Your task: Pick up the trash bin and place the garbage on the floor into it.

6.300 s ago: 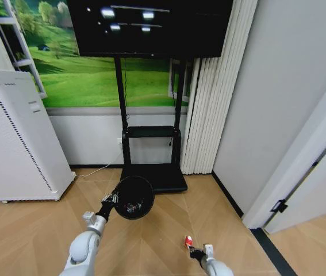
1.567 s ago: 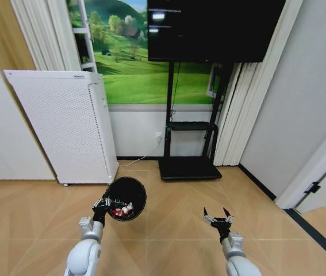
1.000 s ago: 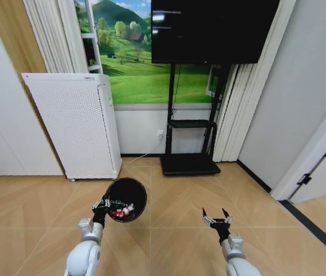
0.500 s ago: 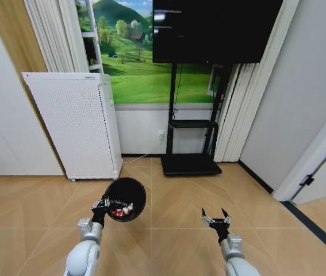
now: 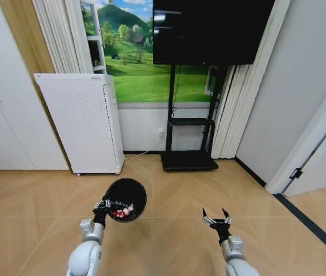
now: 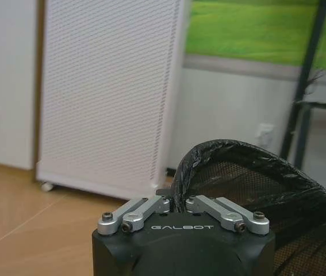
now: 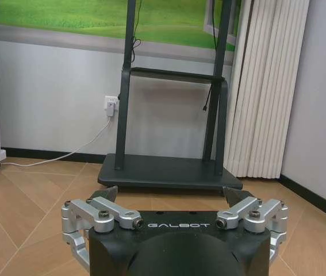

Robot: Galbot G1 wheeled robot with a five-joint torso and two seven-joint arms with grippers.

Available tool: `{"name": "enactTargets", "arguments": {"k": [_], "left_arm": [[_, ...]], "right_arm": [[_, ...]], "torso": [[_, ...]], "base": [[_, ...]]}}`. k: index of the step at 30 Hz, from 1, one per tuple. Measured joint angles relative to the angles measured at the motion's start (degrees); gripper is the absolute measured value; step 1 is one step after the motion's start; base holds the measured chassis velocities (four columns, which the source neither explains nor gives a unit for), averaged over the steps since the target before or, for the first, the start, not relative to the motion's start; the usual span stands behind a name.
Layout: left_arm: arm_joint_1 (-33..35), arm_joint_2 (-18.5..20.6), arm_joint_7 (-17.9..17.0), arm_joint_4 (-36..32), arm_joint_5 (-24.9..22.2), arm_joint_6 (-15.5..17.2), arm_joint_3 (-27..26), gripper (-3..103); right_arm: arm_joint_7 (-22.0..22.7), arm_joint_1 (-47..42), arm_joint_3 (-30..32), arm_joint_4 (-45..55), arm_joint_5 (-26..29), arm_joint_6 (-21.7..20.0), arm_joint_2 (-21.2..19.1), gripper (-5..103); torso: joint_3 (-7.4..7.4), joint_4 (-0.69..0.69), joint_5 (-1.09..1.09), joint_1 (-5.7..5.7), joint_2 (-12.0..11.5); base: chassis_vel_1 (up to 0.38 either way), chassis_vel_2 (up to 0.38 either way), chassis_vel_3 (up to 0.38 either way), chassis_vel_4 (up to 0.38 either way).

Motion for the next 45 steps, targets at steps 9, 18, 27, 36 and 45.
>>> {"name": "enactTargets", "arguments": {"k": [9, 18, 27, 36, 45], "left_arm": [[-3.65, -1.13, -18.32, 5.78, -8.44, 0.54, -1.38, 7], [-12.99, 2.84, -18.17, 15.10, -29.21, 1.69, -3.35, 7], [-16.89, 2.94, -20.43, 17.63, -37.14, 3.14, -6.28, 7], [-19.10, 3.35, -23.79, 21.40, -39.32, 2.87, -10.40, 7], [-23.91, 4.44, -28.12, 28.55, -39.17, 1.70, -12.56, 7]], "right_arm": [[-0.11, 0.05, 0.36, -1.72, 0.61, 1.58, -0.81, 100], [-0.15, -0.17, -0.10, -2.34, -0.21, 2.37, -0.42, 100], [-0.09, 0.31, -0.05, -3.26, -0.52, 2.22, -0.44, 100], [0.30, 1.72, -0.48, -5.36, -0.76, 1.93, -0.09, 100], [0.42, 3.14, -1.01, -8.19, -0.94, 1.94, -0.02, 100]], "torso": [[0.03, 0.02, -0.01, 0.03, -0.02], [0.02, -0.01, -0.02, 0.03, -0.02], [0.02, 0.00, 0.00, 0.02, -0.01], [0.02, 0.01, -0.01, 0.02, -0.01], [0.02, 0.01, -0.01, 0.02, -0.01]], "base": [[-0.023, 0.026, 0.028, -0.014], [0.000, 0.000, 0.000, 0.000], [0.000, 0.000, 0.000, 0.000], [0.000, 0.000, 0.000, 0.000], [0.000, 0.000, 0.000, 0.000]]}}
